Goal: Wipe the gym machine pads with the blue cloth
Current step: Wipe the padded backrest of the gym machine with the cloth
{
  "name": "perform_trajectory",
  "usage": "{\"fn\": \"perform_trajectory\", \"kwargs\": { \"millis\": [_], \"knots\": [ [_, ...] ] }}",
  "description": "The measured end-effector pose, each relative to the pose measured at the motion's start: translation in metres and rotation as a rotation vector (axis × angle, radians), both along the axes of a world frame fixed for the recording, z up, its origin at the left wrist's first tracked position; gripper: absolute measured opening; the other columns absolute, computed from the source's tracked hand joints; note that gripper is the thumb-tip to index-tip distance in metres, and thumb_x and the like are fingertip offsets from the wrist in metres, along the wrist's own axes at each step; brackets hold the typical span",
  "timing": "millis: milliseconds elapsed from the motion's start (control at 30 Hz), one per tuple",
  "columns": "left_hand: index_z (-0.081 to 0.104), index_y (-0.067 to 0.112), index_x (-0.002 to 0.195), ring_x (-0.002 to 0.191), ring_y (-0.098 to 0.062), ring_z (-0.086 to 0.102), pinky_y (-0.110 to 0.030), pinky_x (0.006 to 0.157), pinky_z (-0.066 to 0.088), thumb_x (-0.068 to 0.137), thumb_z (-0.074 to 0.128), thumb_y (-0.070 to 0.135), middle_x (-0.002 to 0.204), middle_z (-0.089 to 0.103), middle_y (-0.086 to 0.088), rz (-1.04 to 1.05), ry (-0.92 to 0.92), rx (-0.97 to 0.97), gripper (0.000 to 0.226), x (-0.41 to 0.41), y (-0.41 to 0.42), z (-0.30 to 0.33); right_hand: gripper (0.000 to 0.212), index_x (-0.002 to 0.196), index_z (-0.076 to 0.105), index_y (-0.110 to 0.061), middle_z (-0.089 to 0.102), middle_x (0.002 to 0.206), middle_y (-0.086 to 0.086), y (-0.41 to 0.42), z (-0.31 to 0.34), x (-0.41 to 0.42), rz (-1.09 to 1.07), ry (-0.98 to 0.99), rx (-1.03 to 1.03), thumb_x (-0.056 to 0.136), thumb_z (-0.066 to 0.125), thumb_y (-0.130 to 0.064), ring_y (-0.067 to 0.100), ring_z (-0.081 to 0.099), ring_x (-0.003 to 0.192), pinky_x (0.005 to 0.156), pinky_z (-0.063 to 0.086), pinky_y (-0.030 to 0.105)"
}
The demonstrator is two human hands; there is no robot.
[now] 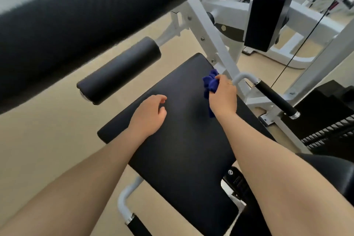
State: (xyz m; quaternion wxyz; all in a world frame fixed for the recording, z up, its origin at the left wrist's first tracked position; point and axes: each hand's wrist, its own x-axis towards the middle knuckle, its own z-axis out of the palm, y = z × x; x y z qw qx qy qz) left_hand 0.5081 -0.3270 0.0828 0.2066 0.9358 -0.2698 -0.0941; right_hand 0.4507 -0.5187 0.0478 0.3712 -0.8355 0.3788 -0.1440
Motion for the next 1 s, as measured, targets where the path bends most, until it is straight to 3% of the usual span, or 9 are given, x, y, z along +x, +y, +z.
{"fn": "perform_trajectory", "kwargs": {
  "millis": [133,267,400,467,533,633,767,900,1000],
  "knots": [
    [0.055,0.015,0.125,0.104,-0.013,0.057,-0.022,0.089,0.041,0.096,0.044,0.017,0.118,0.063,0.0,-0.001,-0.053,-0.033,0.032,0.03,-0.019,-0.016,0.036,0.121,0.05,-0.014,0.057,0.119,0.012,-0.032,-0.016,0.048,0.079,-0.093,-0.146,0.087,0.056,-0.006,0.031,0.046,0.113,0.09,0.042,0.043],
    [0.055,0.017,0.125,0.087,-0.008,0.055,-0.022,0.081,0.042,0.096,0.043,0.021,0.11,0.066,-0.001,-0.017,-0.064,0.055,0.031,0.05,-0.012,-0.024,0.016,0.111,0.046,-0.015,0.055,0.116,0.016,-0.032,-0.033,0.084,0.134,0.04,0.0,0.096,0.041,-0.017,0.036,0.05,0.105,0.085,0.044,0.046],
    [0.058,0.016,0.122,0.085,-0.007,0.054,-0.02,0.08,0.041,0.096,0.044,0.019,0.108,0.066,-0.001,0.026,-0.077,0.038,0.03,0.059,-0.001,-0.031,0.014,0.104,0.05,-0.02,0.054,0.113,0.016,0.001,-0.043,0.107,0.262,0.035,0.064,0.095,0.04,-0.018,0.037,0.048,0.108,0.088,0.043,0.042],
    [0.061,0.018,0.118,0.085,-0.005,0.053,-0.019,0.078,0.04,0.096,0.044,0.019,0.106,0.067,0.0,0.037,-0.091,0.062,0.028,0.058,0.006,-0.031,0.025,0.115,0.053,-0.024,0.055,0.116,0.013,0.023,-0.043,0.105,0.386,-0.003,0.031,0.094,0.043,-0.017,0.034,0.046,0.111,0.091,0.039,0.04],
    [0.062,0.018,0.116,0.086,-0.005,0.052,-0.02,0.079,0.039,0.095,0.045,0.018,0.108,0.066,0.0,0.089,-0.113,0.054,0.027,0.057,0.017,-0.029,0.033,0.125,0.051,-0.028,0.051,0.126,0.01,0.044,-0.043,0.095,0.52,0.046,0.028,0.096,0.041,-0.018,0.032,0.044,0.115,0.097,0.035,0.041],
    [0.057,0.015,0.123,0.1,-0.01,0.054,-0.02,0.084,0.037,0.093,0.045,0.013,0.121,0.057,-0.001,0.159,-0.134,0.044,0.032,0.045,0.037,-0.022,0.035,0.122,0.052,-0.032,0.046,0.134,0.005,0.06,-0.037,0.082,0.743,0.203,0.041,0.094,0.042,-0.014,0.032,0.042,0.12,0.1,0.034,0.045],
    [0.052,0.014,0.129,0.11,-0.013,0.054,-0.024,0.091,0.041,0.093,0.046,0.011,0.134,0.047,0.001,0.111,-0.021,0.123,0.036,0.016,0.063,-0.001,0.039,0.118,0.052,-0.032,0.054,0.125,0.004,0.084,-0.003,0.041,1.059,0.387,0.173,0.091,0.041,-0.008,0.03,0.051,0.112,0.094,0.044,0.049],
    [0.052,0.016,0.13,0.112,-0.014,0.055,-0.027,0.096,0.041,0.096,0.043,0.015,0.131,0.054,0.0,0.172,0.125,0.061,0.035,-0.019,0.077,0.027,0.031,0.121,0.05,-0.022,0.06,0.115,0.005,0.121,0.039,-0.007,0.963,0.259,0.103,0.094,0.043,-0.01,0.026,0.057,0.101,0.083,0.051,0.04],
    [0.055,0.018,0.127,0.109,-0.013,0.055,-0.026,0.097,0.041,0.099,0.036,0.021,0.122,0.061,0.0,0.218,0.316,-0.077,0.033,-0.049,0.085,0.039,0.021,0.114,0.053,-0.016,0.062,0.11,0.007,0.139,0.071,-0.025,0.943,0.257,0.075,0.093,0.048,-0.014,0.025,0.059,0.098,0.084,0.051,0.04]
  ]
}}
